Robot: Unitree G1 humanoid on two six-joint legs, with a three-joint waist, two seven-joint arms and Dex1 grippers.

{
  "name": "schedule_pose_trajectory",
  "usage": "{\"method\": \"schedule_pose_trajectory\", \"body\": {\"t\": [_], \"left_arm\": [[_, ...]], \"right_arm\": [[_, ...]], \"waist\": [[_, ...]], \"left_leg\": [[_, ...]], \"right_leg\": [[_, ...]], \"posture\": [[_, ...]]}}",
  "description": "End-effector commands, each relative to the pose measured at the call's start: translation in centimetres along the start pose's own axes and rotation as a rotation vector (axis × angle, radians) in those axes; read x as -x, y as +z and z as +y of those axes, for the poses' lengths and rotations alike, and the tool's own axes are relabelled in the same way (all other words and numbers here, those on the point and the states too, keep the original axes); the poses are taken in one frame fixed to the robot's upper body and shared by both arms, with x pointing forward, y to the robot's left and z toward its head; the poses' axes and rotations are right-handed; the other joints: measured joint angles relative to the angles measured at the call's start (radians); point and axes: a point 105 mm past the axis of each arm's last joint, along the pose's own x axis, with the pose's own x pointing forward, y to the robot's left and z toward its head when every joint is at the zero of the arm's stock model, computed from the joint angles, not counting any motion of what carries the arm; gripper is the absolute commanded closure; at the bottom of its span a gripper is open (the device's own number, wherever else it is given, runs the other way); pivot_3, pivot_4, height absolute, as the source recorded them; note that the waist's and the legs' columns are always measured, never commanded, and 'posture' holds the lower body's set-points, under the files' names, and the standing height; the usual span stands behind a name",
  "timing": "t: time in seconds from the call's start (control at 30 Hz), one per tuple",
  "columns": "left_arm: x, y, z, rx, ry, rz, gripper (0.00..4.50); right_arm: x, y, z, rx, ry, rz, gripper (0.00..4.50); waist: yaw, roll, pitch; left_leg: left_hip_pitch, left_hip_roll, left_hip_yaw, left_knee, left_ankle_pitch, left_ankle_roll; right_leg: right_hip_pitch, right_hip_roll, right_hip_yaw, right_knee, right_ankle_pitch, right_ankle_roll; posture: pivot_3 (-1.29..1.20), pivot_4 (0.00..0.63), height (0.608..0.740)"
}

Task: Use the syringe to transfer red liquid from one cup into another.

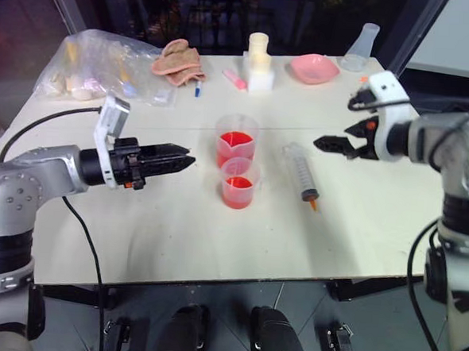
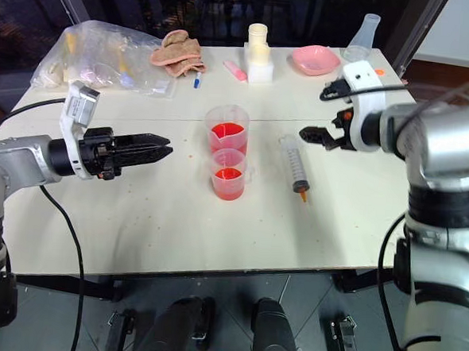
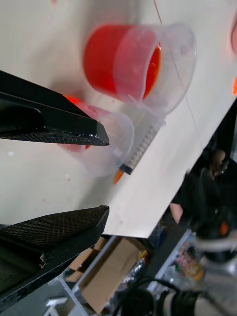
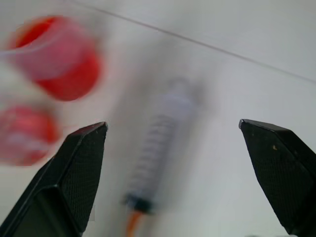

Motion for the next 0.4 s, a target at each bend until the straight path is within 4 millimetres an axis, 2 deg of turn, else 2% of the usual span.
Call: {"method": "schedule_pose_trajectory", "body": {"t": [0.03, 0.13, 0.2, 0.4], "left_arm": [[0.3, 1.1, -0.7, -0.060, -0.004, -0.027, 2.48], [0.9, 1.1, -0.7, -0.076, 0.018, -0.013, 2.48], [1.2, 1.3, -0.5, -0.078, 0.027, -0.017, 2.48], [0.9, 0.8, -0.8, -0.072, 0.003, -0.001, 2.48]], "right_arm": [[2.2, 0.1, 3.1, 0.113, 0.086, -0.144, 0.06], [3.7, -1.8, 4.5, 0.241, 0.129, -0.126, 0.06], [4.3, -2.9, 4.8, 0.304, 0.146, -0.106, 0.06], [4.9, -3.3, 3.9, 0.296, 0.142, -0.112, 0.06]], "waist": [[0.004, 0.000, 0.000], [0.009, 0.000, 0.000], [0.008, 0.000, 0.000], [0.002, 0.000, 0.000]], "left_leg": [[0.000, 0.000, 0.000, 0.000, 0.000, 0.000], [0.000, 0.000, 0.000, 0.001, -0.001, 0.001], [0.000, 0.000, 0.000, 0.001, -0.001, 0.002], [0.001, 0.001, 0.000, 0.001, -0.001, 0.002]], "right_leg": [[0.000, 0.000, 0.000, 0.000, 0.000, 0.000], [0.001, -0.001, 0.000, -0.002, 0.000, 0.000], [0.003, -0.001, -0.001, -0.005, 0.000, 0.000], [0.006, -0.001, -0.001, -0.009, -0.001, -0.004]], "posture": [[0.00, 0.150, 0.740], [0.00, 0.150, 0.740], [0.00, 0.150, 0.740], [0.00, 0.150, 0.740]]}}
